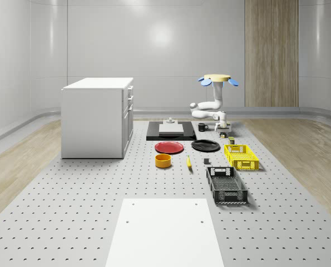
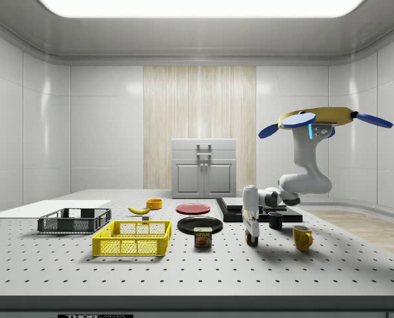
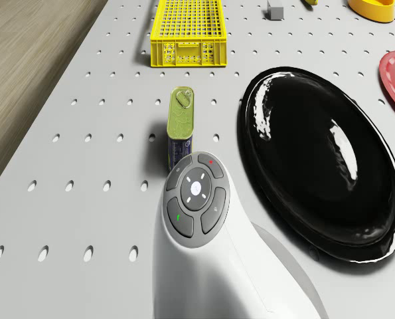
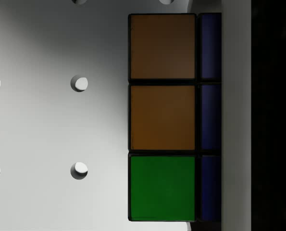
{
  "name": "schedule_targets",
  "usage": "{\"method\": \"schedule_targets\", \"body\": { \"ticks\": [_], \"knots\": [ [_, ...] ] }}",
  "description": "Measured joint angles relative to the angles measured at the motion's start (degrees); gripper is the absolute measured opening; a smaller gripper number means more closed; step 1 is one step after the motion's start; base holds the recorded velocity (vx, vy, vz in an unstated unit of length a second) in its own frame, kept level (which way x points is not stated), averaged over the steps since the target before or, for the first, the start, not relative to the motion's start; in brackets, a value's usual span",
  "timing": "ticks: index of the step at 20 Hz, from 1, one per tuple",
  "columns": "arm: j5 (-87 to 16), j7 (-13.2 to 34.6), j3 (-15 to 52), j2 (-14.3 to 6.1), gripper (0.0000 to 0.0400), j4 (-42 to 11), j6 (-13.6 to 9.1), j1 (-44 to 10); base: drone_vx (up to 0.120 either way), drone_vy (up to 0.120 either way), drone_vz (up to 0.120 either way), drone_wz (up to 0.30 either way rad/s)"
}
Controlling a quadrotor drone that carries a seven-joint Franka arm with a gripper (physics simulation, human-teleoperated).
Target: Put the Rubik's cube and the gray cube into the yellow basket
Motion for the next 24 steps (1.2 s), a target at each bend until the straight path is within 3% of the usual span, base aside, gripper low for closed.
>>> {"method": "schedule_targets", "body": {
  "ticks": [7, 13, 21, 24],
  "knots": [
    [2.6, 0.5, 2.6, -0.4, 0.0326, -0.6, -0.5, -0.2, 0.0, 0.0, 0.011, 0.0],
    [6.5, 1.2, 6.5, -0.7, 0.0325, -1.3, -1.4, -0.6, 0.0, 0.0, 0.12, 0.0],
    [8.5, 1.7, 8.3, -1.7, 0.0325, -1.4, -0.9, -1.0, 0.0, 0.0, 0.12, 0.0],
    [8.9, 1.8, 8.6, -2.2, 0.0325, -1.4, -0.6, -1.1, 0.107, 0.0, 0.067, 0.0]
  ]
}}
